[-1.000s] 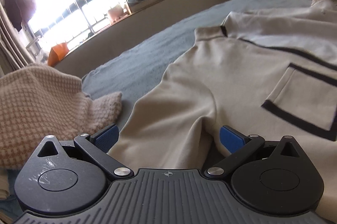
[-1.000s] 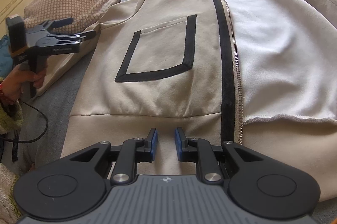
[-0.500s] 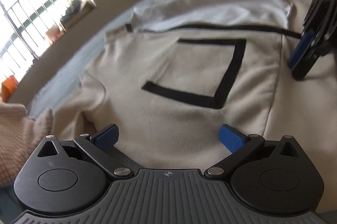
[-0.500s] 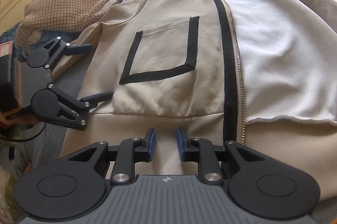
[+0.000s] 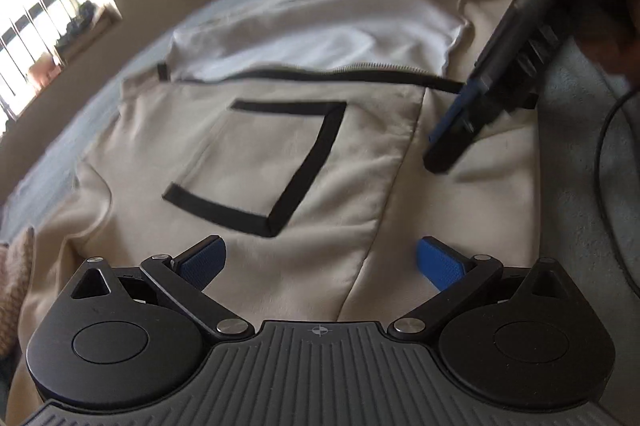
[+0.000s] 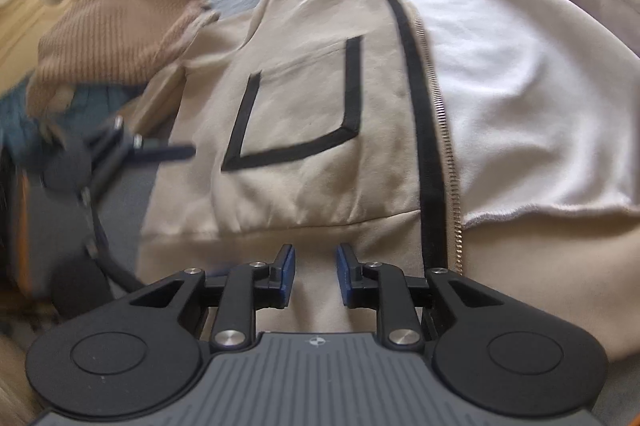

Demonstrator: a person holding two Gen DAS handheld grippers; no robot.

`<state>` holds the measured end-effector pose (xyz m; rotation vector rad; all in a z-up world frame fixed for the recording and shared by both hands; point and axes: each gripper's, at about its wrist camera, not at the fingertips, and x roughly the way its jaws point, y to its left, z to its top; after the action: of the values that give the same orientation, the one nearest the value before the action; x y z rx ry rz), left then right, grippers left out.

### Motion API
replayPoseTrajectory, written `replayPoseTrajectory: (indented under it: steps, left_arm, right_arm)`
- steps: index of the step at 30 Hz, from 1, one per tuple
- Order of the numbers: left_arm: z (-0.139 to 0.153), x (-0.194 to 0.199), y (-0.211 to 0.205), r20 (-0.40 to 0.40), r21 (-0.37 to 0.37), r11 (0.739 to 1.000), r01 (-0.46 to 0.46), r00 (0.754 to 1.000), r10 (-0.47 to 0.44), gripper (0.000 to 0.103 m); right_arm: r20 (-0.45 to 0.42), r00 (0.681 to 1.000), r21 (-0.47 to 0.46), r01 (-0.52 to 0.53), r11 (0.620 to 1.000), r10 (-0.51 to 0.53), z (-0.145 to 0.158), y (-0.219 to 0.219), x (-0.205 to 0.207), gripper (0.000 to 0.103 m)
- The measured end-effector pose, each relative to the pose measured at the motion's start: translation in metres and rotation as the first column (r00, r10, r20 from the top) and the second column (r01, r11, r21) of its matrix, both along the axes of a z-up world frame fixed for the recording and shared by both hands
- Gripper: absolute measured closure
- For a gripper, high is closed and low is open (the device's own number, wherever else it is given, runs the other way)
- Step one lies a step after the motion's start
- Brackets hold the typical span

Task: Fold clothes
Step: 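Grasp the zipper pull end of the hoodie with the right gripper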

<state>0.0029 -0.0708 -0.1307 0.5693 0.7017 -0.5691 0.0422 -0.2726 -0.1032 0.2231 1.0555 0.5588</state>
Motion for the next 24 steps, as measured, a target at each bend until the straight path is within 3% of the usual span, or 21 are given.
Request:
replayPoseTrajectory:
  steps: [4,6,9,11,14,17,20,24]
  left_arm:
    - [0.000,0.011,0.006,-0.073,-0.042,0.998,-0.042,0.997,0.039,0.000]
    - [-0.001,0.019,0.010,-0.124,-0.067,0.995,-0.071,0.990,0.062,0.000]
    - [-0.002,0.024,0.010,-0.153,-0.080,0.993,-0.091,0.985,0.078,0.000]
    - [-0.003,0.024,0.010,-0.163,-0.082,0.992,-0.097,0.983,0.083,0.000]
    - [-0.002,0.024,0.009,-0.179,-0.081,0.991,-0.103,0.980,0.088,0.000]
    - [-0.001,0.024,0.009,-0.190,-0.080,0.991,-0.108,0.978,0.091,0.000]
    - [-0.002,0.024,0.010,-0.195,-0.080,0.990,-0.114,0.976,0.096,0.000]
    - [-0.003,0.026,0.010,-0.206,-0.080,0.989,-0.123,0.973,0.105,0.000]
  right_arm:
    - [0.027,0.986,0.099,0.163,0.982,-0.166,0.019,-0.040,-0.003,0.078]
    - [0.041,0.953,0.149,0.291,0.945,-0.300,0.025,-0.078,-0.005,0.076]
    - [0.023,0.834,0.244,0.530,0.812,-0.551,0.036,-0.153,-0.005,0.073]
    - [0.016,0.717,0.292,0.664,0.689,-0.697,0.041,-0.202,-0.011,0.069]
    - [-0.049,0.561,0.290,0.800,0.526,-0.827,0.034,-0.266,-0.007,0.067]
    - [-0.135,0.433,0.265,0.882,0.389,-0.891,0.012,-0.316,0.003,0.067]
    - [-0.159,0.352,0.213,0.925,0.316,-0.922,-0.010,-0.348,0.017,0.066]
    - [-0.182,0.313,0.191,0.941,0.279,-0.932,-0.034,-0.370,0.036,0.067]
